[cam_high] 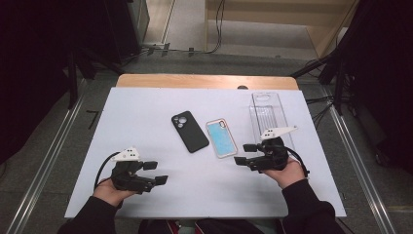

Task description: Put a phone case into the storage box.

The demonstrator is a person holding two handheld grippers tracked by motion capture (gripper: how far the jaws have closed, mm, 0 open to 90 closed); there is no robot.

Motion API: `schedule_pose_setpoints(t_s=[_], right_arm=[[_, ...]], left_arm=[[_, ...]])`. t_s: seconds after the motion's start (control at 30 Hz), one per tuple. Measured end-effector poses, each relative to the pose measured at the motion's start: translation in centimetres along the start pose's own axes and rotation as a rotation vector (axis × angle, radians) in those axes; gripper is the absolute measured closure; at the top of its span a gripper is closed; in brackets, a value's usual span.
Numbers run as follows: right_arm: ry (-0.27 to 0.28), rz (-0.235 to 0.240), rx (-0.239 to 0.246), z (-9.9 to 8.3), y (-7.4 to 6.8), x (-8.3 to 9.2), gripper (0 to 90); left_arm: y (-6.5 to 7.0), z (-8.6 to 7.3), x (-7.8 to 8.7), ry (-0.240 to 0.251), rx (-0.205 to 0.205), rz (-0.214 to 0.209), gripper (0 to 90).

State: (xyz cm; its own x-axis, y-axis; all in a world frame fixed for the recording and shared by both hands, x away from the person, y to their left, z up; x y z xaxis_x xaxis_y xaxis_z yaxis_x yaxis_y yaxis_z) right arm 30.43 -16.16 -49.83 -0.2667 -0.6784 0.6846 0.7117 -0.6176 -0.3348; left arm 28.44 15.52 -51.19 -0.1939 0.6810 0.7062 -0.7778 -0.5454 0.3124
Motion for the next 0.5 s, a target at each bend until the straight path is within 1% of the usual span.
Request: schedule_pose_setpoints(t_s=[0.1,0.17,0.23,0.27,0.33,0.43,0.5], right_arm=[[-0.003,-0.002,0.002,-0.5,0.0,0.4,29.0],[-0.011,0.005,0.014,-1.1,-0.1,0.6,28.6],[-0.023,0.010,0.015,-1.7,-0.2,0.8,27.7],[-0.017,0.013,0.013,-2.2,-0.3,1.0,26.0],[-0.012,0.018,0.010,-2.5,-0.2,1.2,25.1],[-0.006,0.024,0.001,-3.3,-0.1,1.6,20.3],[-0.014,0.031,-0.031,-4.2,0.0,1.9,16.1]], left_arm=[[0.0,0.0,0.0,-0.002,0.000,0.000,26.1],[0.0,0.0,0.0,-0.003,0.000,0.000,26.1],[0.0,0.0,0.0,0.003,0.004,-0.001,26.1],[0.0,0.0,0.0,0.003,0.005,-0.002,26.1],[0.0,0.0,0.0,0.006,0.004,-0.004,26.1],[0.1,0.1,0.0,0.009,0.005,-0.008,26.1],[0.1,0.1,0.1,0.011,0.004,-0.013,26.1]])
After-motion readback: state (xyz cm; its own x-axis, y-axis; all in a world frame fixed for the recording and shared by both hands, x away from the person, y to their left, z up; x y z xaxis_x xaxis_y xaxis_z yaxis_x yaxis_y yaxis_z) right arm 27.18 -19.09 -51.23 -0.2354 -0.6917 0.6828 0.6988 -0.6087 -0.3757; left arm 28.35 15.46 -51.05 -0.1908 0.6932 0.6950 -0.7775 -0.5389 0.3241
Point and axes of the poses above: each handheld gripper's, and its own axes: x roughly backward along the jaws, z roughly out of its top, y roughly to its right, the point moved 8 cm from there along -x, roughly forward along the jaws, and after that the axes turned 7 degrees about -y, right-handed, at the moved point
